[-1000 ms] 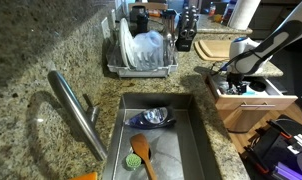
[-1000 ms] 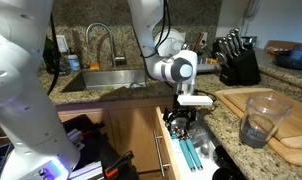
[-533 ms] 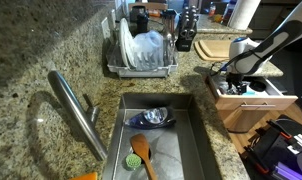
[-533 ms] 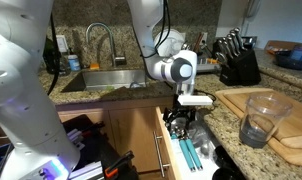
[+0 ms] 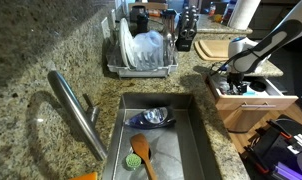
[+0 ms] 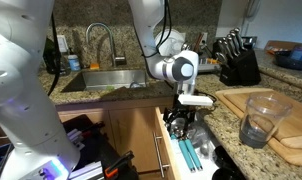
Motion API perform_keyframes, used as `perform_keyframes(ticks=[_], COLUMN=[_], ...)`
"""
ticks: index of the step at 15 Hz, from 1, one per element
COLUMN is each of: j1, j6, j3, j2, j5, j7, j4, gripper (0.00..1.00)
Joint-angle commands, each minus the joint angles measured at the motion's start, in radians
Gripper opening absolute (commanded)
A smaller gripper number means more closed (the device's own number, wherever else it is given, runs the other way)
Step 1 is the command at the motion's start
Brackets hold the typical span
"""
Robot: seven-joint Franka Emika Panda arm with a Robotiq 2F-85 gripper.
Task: Remove the can opener from the drawer
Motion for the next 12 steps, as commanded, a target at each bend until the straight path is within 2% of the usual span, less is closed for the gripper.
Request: perform_keyframes(ticks=[1, 4, 6, 8, 9, 11, 12], j1=[-0.024, -0.030, -0.031, -0.032, -0.032, -0.037, -0.036], j6=[-0.047, -0.050, -0.068, -0.090, -0.111, -0.165, -0.185], j3=[0.015, 0.015, 0.014, 0.015, 0.015, 0.020, 0.019], j2=[0.026, 0.033, 0.034, 0.036, 0.039, 0.041, 0.044], j5=[0.025, 0.025, 0.026, 0.027, 0.027, 0.039, 0.041], j7=[-0.038, -0.045, -0.048, -0.056, -0.064, -0.094, -0.102], j4=[0.042, 0.054, 0.065, 0.077, 0.085, 0.107, 0.116], gripper=[0.59, 0.38, 0.31, 0.19, 0.18, 0.08, 0.08])
